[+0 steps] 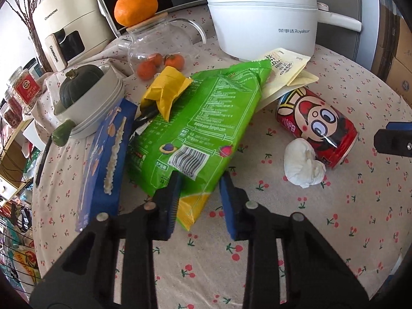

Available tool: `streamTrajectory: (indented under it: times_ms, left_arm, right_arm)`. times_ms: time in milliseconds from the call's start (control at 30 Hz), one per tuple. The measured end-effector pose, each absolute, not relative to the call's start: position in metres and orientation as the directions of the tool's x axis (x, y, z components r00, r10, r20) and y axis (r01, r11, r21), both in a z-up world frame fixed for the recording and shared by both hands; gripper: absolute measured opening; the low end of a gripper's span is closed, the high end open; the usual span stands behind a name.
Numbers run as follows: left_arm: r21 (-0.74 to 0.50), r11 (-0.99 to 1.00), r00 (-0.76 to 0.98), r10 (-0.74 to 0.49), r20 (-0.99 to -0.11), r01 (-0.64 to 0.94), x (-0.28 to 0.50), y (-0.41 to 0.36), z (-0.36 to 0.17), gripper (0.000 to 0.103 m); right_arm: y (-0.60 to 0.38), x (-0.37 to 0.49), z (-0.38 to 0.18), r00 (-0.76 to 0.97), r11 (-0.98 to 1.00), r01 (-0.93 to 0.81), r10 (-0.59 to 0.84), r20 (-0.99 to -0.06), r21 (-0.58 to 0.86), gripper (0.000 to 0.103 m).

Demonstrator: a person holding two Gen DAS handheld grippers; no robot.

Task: Collect trash
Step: 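Grasp the green chip bag with the left tool while the right grasps the red can, then carry both over the white bin, left releases the green bag while right releases the can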

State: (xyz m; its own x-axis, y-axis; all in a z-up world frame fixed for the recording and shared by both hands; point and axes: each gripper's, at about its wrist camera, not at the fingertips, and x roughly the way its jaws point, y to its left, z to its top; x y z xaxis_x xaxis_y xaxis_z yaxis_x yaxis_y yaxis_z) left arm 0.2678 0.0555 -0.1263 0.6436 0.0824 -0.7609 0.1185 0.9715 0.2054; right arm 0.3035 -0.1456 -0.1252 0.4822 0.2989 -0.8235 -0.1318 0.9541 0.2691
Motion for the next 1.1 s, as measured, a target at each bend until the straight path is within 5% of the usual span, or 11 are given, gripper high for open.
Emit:
streamTrajectory:
  times_ms: [133,367,467,533,1100]
  left_arm:
    - [0.174,0.979,0.646,0.063,-0.761,0.11,0.266,0.062,-0.121,0.016]
    - [0.057,0.995,0.619,-0.004,-0.785,0.079,0.254,0.078,-0.109,0.009]
    - [0.006,0.998,0.607,-0.036,-0.794,0.066,0.248,0.084,-0.104,0.009]
    - [-0.017,0.998,0.605,-0.053,-0.794,0.065,0.243,0.086,-0.098,0.008]
    - [-0.2,0.974,0.588,-0.224,-0.778,0.106,0.189,0.072,-0.057,0.003]
  right_arm:
    - [-0.133,0.31,-0.131,0.49,0.948,-0.158,0.318,-0.812,0.276,0.084]
    - [-0.116,0.32,-0.144,0.499,0.938,-0.195,0.346,-0.794,0.285,0.083]
    - [-0.114,0.324,-0.148,0.498,0.924,-0.205,0.383,-0.778,0.323,0.071]
    - [-0.115,0.326,-0.149,0.479,0.9,-0.224,0.437,-0.761,0.375,0.054]
    - [-0.17,0.272,-0.078,0.537,0.926,-0.236,0.376,-0.756,0.293,0.053]
